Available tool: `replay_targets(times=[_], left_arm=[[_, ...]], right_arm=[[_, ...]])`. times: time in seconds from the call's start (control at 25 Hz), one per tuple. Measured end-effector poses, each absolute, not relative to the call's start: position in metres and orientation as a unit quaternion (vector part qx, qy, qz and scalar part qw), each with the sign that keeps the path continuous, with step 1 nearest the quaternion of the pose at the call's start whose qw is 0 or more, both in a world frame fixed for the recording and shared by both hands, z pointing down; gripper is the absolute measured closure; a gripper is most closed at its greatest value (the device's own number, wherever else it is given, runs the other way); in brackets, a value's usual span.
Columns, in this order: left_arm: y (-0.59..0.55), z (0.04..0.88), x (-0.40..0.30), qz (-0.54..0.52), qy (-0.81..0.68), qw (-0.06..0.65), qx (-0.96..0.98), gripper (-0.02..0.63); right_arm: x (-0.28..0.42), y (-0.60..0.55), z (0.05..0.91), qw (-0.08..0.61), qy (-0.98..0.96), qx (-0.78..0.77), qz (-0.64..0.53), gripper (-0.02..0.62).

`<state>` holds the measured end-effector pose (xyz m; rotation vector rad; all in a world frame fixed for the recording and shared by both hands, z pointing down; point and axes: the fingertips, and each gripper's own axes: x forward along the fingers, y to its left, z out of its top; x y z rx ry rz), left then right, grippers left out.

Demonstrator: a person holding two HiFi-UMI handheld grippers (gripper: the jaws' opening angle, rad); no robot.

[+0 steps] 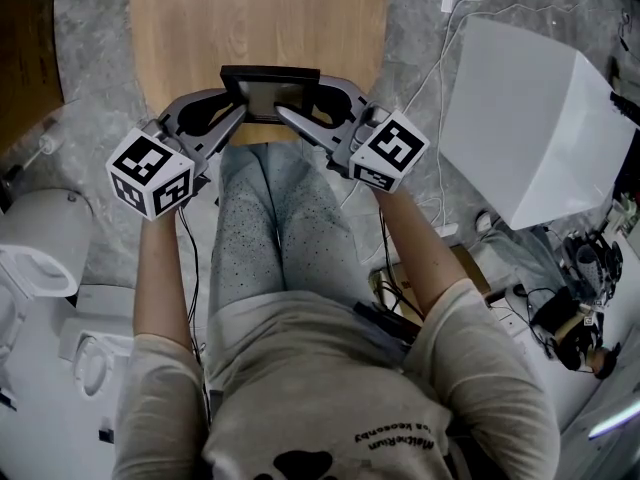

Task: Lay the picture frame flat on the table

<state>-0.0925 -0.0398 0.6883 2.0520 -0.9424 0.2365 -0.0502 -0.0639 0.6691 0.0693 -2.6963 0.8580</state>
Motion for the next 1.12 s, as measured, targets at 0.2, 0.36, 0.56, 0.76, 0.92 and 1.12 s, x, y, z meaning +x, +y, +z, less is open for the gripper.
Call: replay_targets(times=[0.2,0.36,0.56,0.76,0.92,1.12], left_arm=[[-0.039,0.7,-0.099,0.111,-0.384,0.435,0.807,0.522],[-0.037,0.711,-0.103,0.127,-0.389,0.446,0.796,0.522],[-0.037,0.723,-0.104,0.137,-0.398,0.457,0.784,0.522],[-0.037,0.73,-0.103,0.141,-0.403,0.466,0.775,0.522],[-0.036,0.732,-0.101,0.144,-0.407,0.47,0.77,0.522],[-0.036,0.743,-0.099,0.15,-0.415,0.48,0.758,0.522]], right_arm=[[-0.043,-0.068,0.678,0.17,-0.938,0.058,0.296,0.425],[-0.038,-0.07,0.69,0.192,-0.933,0.079,0.293,0.423],[-0.031,-0.072,0.704,0.208,-0.925,0.106,0.3,0.425],[-0.03,-0.072,0.713,0.219,-0.917,0.116,0.312,0.434],[-0.028,-0.074,0.717,0.224,-0.912,0.128,0.32,0.503],[-0.027,-0.076,0.728,0.232,-0.901,0.139,0.338,0.511]])
